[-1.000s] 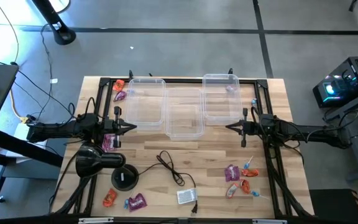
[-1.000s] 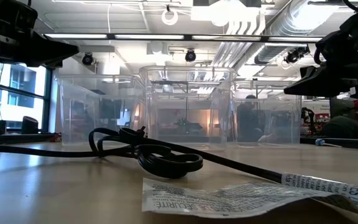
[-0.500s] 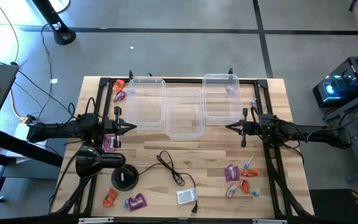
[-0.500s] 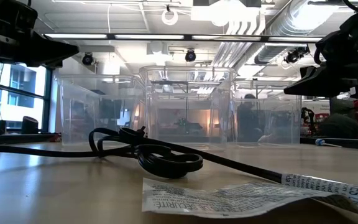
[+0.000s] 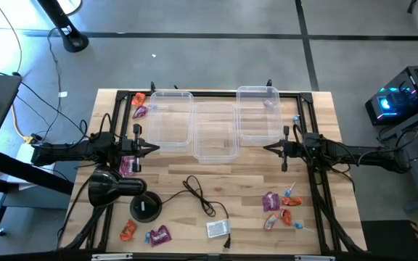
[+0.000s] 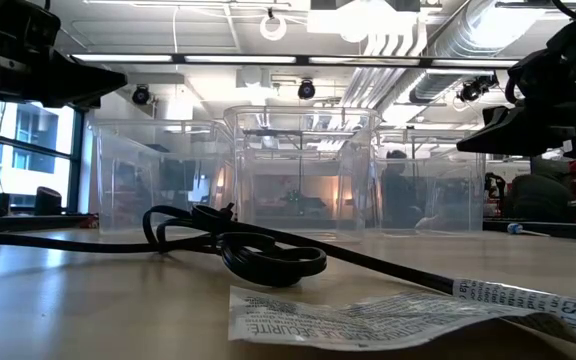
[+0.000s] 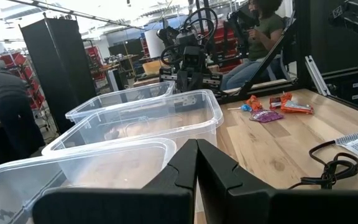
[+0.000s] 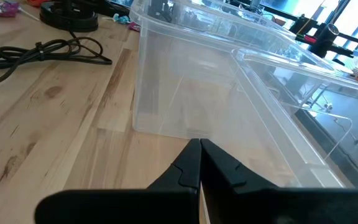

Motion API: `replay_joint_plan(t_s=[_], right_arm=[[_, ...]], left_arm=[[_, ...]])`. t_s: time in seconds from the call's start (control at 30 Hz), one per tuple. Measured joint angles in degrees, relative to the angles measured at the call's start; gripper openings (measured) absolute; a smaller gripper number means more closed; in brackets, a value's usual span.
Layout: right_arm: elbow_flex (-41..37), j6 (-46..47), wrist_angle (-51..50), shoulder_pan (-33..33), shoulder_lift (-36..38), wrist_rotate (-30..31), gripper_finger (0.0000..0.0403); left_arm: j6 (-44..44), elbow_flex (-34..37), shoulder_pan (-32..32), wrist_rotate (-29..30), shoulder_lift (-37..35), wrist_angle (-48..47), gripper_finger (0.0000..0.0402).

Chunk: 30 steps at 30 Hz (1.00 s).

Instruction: Sort candy

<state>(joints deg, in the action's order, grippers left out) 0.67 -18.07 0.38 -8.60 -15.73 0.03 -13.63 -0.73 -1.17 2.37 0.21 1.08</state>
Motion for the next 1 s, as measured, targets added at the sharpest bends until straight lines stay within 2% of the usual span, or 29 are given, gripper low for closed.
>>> replay_joint_plan(t_s=[0.57,0.67,0.83,1.0], right_arm=[[0.00,0.81,0.08,0.01,0.00,0.00,0.0000],[-0.04,8.39,0.99,0.02,-0.02,-0.69,0.0000],[-0.04,28.70,6.17,0.00,-0.02,-0.83,0.0000],[-0.04,39.82,17.18,0.01,-0.03,2.05,0.0000]], left_arm=[[0.00,0.00,0.02,0.00,0.00,0.00,0.0000],[0.00,0.00,0.00,0.00,-0.02,0.02,0.0000],[0.00,0.00,0.02,-0.01,-0.02,0.00,0.0000],[0.00,0.00,0.00,0.00,0.00,0.02,0.0000]])
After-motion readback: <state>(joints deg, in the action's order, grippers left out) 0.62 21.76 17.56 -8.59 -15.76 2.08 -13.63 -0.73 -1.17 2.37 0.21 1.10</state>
